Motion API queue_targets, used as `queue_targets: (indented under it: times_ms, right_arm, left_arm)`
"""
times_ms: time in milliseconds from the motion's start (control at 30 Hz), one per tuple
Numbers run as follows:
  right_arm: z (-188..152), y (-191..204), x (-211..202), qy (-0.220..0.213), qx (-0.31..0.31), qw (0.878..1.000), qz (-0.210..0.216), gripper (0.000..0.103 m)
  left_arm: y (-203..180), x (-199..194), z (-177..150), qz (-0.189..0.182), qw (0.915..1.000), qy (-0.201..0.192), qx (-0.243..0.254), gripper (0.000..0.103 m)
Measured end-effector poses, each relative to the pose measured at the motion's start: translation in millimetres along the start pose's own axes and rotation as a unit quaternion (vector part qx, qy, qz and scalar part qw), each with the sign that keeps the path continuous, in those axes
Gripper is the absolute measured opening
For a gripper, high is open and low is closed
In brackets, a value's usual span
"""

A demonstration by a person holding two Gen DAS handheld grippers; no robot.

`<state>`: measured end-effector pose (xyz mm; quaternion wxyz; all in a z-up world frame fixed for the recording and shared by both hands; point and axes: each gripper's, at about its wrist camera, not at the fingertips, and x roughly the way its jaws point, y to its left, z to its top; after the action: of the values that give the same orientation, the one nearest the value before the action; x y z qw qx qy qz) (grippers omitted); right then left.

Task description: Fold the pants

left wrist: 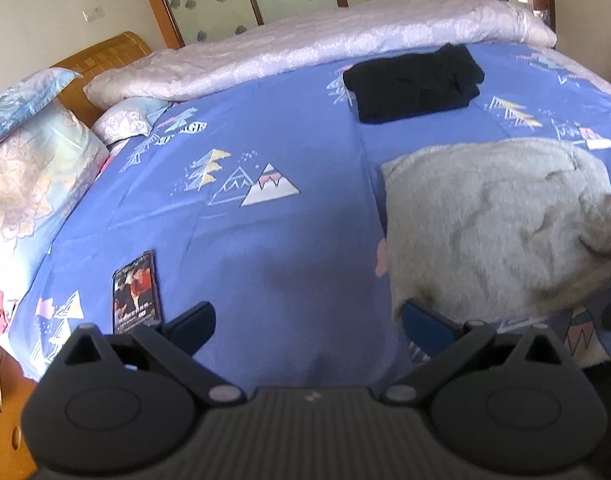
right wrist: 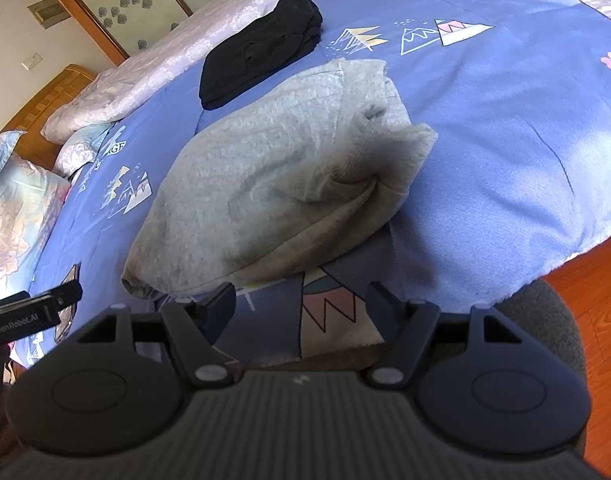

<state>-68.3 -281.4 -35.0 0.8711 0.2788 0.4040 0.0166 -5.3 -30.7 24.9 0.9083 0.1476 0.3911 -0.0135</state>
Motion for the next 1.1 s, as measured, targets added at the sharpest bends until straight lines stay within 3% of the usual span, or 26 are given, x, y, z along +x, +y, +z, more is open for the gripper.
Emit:
queue_targets:
  times_ms: [333, 1100]
  right_arm:
    - [1.4, -4.7, 0.4, 0.005, 0.002, 1.0, 0.004, 0.074]
    - [2.3, -11.9, 1.7, 0.013, 0.008, 1.0, 0.008, 0.074]
  left_arm:
    - [-6.4, 11.3, -9.4, -0.008, 0.9989, 0.042, 0.016, 0.103]
    - [-18.6, 22.5, -19.2, -0.015, 0.9954, 0.082, 0.048, 0.103]
